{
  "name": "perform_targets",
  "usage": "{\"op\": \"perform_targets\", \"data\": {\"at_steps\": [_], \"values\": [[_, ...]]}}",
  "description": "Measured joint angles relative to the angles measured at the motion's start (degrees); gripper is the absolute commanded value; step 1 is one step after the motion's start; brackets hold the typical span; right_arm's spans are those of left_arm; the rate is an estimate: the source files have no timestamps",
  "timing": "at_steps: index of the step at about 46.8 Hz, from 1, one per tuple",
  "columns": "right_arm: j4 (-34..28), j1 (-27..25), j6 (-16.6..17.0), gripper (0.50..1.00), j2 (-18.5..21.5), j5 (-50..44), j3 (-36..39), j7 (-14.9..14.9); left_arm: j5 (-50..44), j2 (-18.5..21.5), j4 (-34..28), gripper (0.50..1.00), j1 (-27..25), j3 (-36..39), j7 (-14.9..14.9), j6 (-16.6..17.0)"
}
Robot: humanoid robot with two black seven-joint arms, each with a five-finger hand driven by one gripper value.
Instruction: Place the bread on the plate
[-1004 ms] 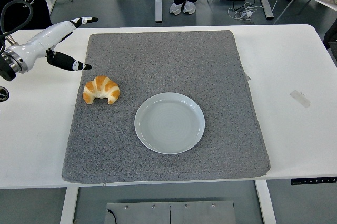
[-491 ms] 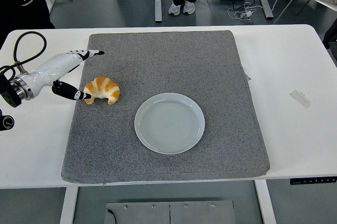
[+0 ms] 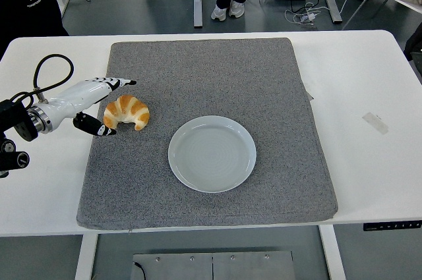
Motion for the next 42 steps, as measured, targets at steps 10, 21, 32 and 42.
{"op": "perform_targets", "data": {"at_steps": [10,21,32,42], "values": [[0.00,0.01,0.00,1.000,0.00,0.00,0.00,0.00,-0.05,-2.05,2.24,0.983,1.31,-0.17,-0.07,-0.01],[-0.01,0.01,0.00,1.000,0.00,0.00,0.00,0.01,-0.04,-5.39,5.59,0.983,3.21,-0.26,-0.16,-0.02],[0.01,0.01,0.00,1.000,0.00,0.00,0.00,0.01,-0.03,-5.80,6.41,0.983,3.36,-1.90,-0.18,-0.02],[0.01,0.01,0.00,1.000,0.00,0.00,0.00,0.01,-0.02,-6.77,9.45,0.983,3.51,-2.87,-0.19,-0.02]]}}
